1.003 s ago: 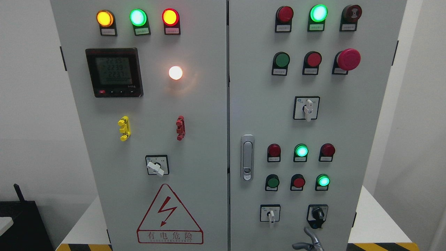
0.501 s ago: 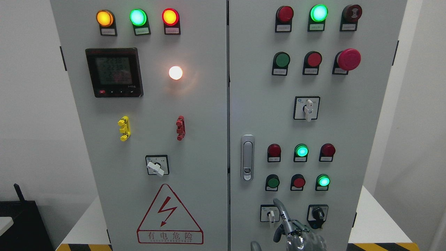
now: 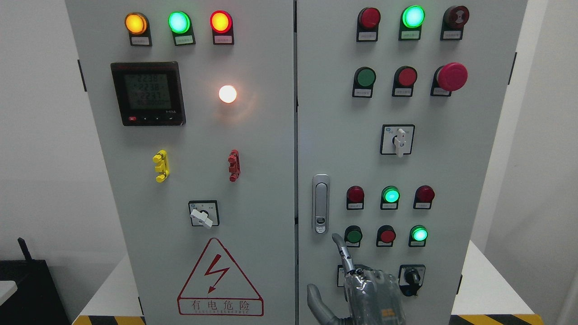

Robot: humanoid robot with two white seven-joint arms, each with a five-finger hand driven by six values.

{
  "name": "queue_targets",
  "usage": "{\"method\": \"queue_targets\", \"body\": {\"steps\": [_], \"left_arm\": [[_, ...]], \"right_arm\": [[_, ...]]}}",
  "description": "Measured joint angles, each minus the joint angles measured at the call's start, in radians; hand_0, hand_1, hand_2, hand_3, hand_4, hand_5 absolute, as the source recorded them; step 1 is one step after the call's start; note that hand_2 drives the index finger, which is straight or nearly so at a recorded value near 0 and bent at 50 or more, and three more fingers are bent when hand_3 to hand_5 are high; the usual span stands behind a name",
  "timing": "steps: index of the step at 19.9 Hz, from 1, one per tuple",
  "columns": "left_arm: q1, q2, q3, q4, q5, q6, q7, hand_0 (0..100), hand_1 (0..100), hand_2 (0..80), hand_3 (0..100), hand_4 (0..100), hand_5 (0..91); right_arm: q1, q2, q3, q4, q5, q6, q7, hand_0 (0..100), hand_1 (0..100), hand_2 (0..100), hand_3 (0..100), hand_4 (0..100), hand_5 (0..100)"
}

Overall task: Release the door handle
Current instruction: 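Raise the right hand up toward the silver latch handle, then close the right hand fingers around the silver latch handle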

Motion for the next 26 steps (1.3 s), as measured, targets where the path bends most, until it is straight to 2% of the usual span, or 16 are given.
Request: {"method": "queue_targets", "body": {"steps": [7,12,26], "left_arm": [[0.000,0.000,0.000,0.000,0.000,0.000,0.000,12,39,0.0,0,0,0.0],[0.000,0.000,0.000,0.000,0.000,0.000,0.000,12,39,0.0,0,0,0.0],[0.000,0.000,0.000,0.000,0.000,0.000,0.000,12,39,0.0,0,0,0.0]], "right_arm": [[-0.042,0.007,0.011,0.042,0.018,0.014,0.016,40,17,0,100,100,98],[-0.064,0.009,0.015,0.062,0.023,0.036,0.043,41,17,0,100,100,98],[-0.080,0.012,0.014,0.088,0.026,0.047,0.054,41,17,0,100,100,98]]}}
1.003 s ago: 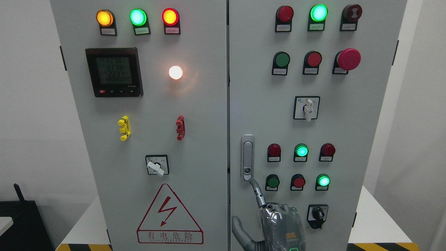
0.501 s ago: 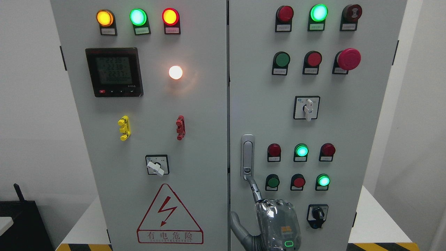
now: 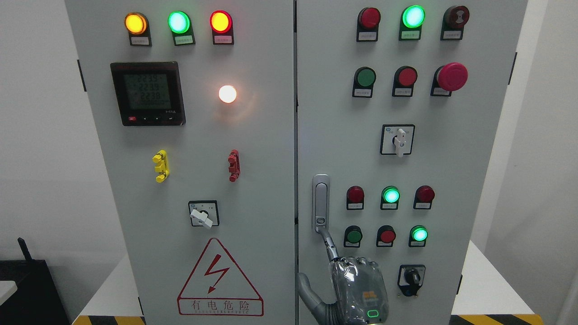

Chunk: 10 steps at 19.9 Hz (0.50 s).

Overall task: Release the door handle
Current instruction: 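Close the right hand fingers around the silver latch handle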

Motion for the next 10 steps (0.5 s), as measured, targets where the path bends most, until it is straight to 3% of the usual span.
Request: {"method": "queue_targets", "body": {"steps": [10], "left_arm": [[0.000,0.000,0.000,0.000,0.000,0.000,0.000,12,39,0.0,0,0,0.0]], "right_arm": [[0.000,0.001,-0.002,0.005,0.000,0.000,0.021,41,16,0,100,100,97]]}}
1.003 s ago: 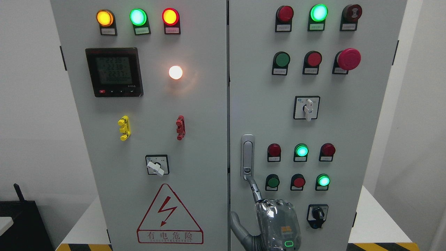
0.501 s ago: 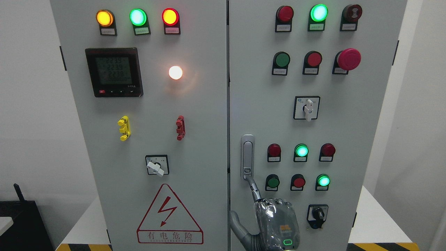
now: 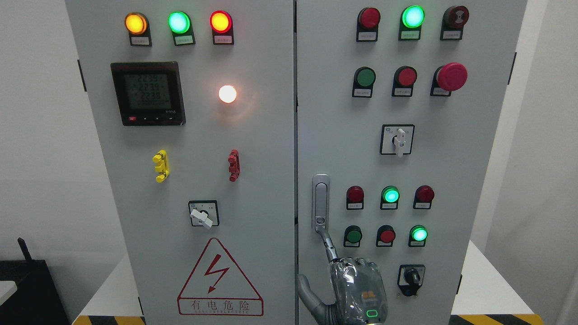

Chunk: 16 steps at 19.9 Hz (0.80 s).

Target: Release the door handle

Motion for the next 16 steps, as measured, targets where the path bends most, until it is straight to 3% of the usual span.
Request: {"method": "queue_targets", "body": {"steps": [16], "left_arm": [[0.000,0.000,0.000,0.000,0.000,0.000,0.000,12,39,0.0,0,0,0.0]], "right_arm": [[0.004,0.003,-0.004,-0.001,-0.001,0.000,0.006,41,16,0,100,100,97]]}}
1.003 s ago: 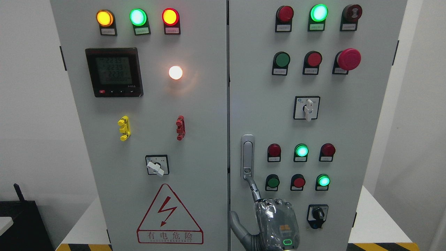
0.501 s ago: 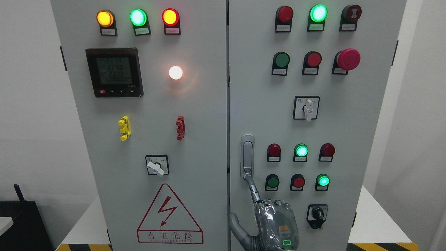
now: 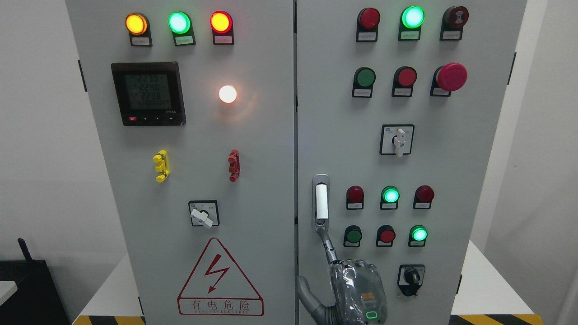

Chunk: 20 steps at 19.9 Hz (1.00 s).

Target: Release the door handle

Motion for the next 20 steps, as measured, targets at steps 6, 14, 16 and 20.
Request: {"method": "queue_targets", "body": {"steps": [6,14,16,20], "left_arm": [[0.000,0.000,0.000,0.000,0.000,0.000,0.000,12,39,0.0,0,0,0.0],[0.000,0.000,0.000,0.000,0.000,0.000,0.000,12,39,0.0,0,0,0.0],[0.000,0.000,0.000,0.000,0.000,0.000,0.000,12,39,0.0,0,0,0.0],[0.000,0.000,0.000,0.000,0.000,0.000,0.000,12,39,0.0,0,0,0.0]], "right_arm": [[0.000,0.001,-0.003,-0.009,-0.003,0.000,0.002,41,16,0,100,100,97],[0.005,0.001,-0.005,-0.028,-0.006,0.000,-0.002,41,16,0,100,100,97],[0.013,0.001,-0.006,-0.035,-0.008,0.000,-0.022,43,18,22,100,87,89],[0.025,0.003,-0.013,-0.050,-0.014,-0.003,-0.057,40,28,50,75,66,67]]}}
